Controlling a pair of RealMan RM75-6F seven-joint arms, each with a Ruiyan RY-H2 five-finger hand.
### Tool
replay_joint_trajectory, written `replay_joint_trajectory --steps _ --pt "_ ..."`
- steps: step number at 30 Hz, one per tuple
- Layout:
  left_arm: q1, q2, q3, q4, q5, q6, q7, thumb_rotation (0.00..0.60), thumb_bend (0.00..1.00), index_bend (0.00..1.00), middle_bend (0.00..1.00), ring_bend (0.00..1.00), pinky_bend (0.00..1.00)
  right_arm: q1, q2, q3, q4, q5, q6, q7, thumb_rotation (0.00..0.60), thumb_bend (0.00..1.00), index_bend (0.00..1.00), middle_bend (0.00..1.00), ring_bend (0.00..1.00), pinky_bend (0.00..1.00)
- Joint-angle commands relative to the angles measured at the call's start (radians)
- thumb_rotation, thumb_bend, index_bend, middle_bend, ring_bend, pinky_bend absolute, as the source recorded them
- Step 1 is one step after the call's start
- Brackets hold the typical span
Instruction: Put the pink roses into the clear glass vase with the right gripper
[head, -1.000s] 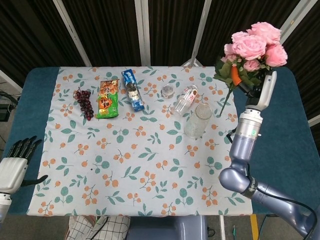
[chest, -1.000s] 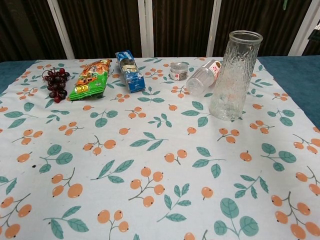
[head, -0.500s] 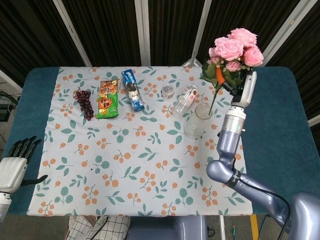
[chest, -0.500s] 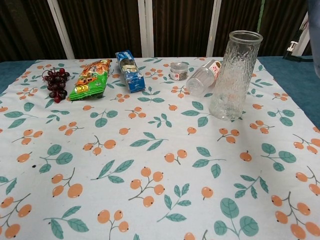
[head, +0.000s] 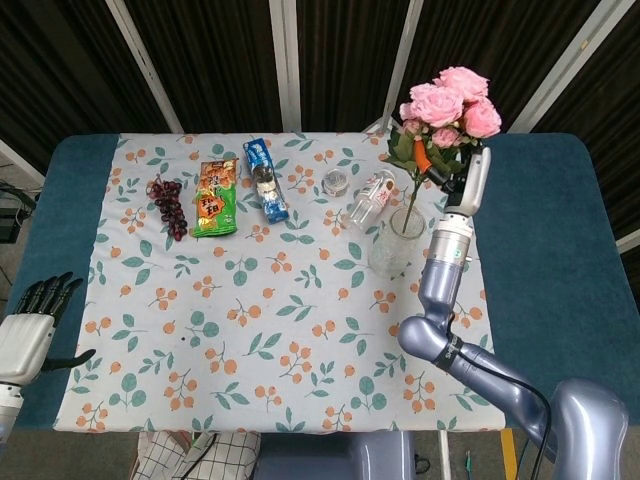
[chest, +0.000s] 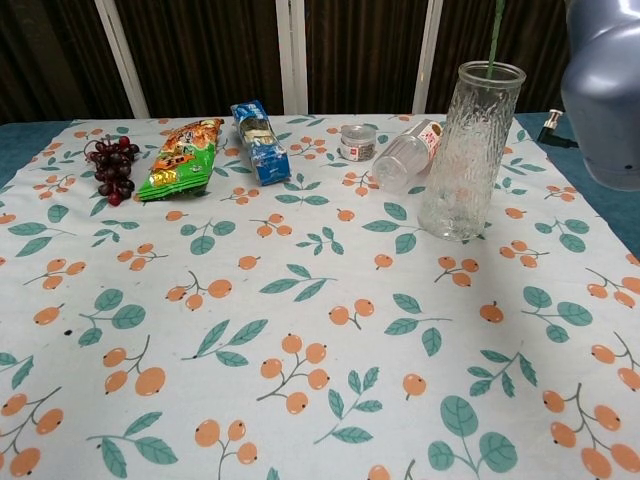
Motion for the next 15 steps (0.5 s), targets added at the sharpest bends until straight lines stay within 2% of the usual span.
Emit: replay_joint_trajectory --steps 1,15 --pt "0.0 0.0 0.001 -0.001 0.001 0.0 -0.001 0.6 0.0 0.0 0.0 0.0 0.0 -0.006 -0.002 -0.002 -0.001 0.002 0.001 0.0 0.6 0.31 0.42 0.52 0.42 0.22" --pt "0.001 0.001 0.007 -0.001 0.018 0.009 -0.007 0.6 0.0 0.0 0.0 0.0 0.0 -0.108 0.02 -0.045 -0.166 -0.026 0.08 -0.029 0.6 0.31 0.4 0.51 0.41 0.22"
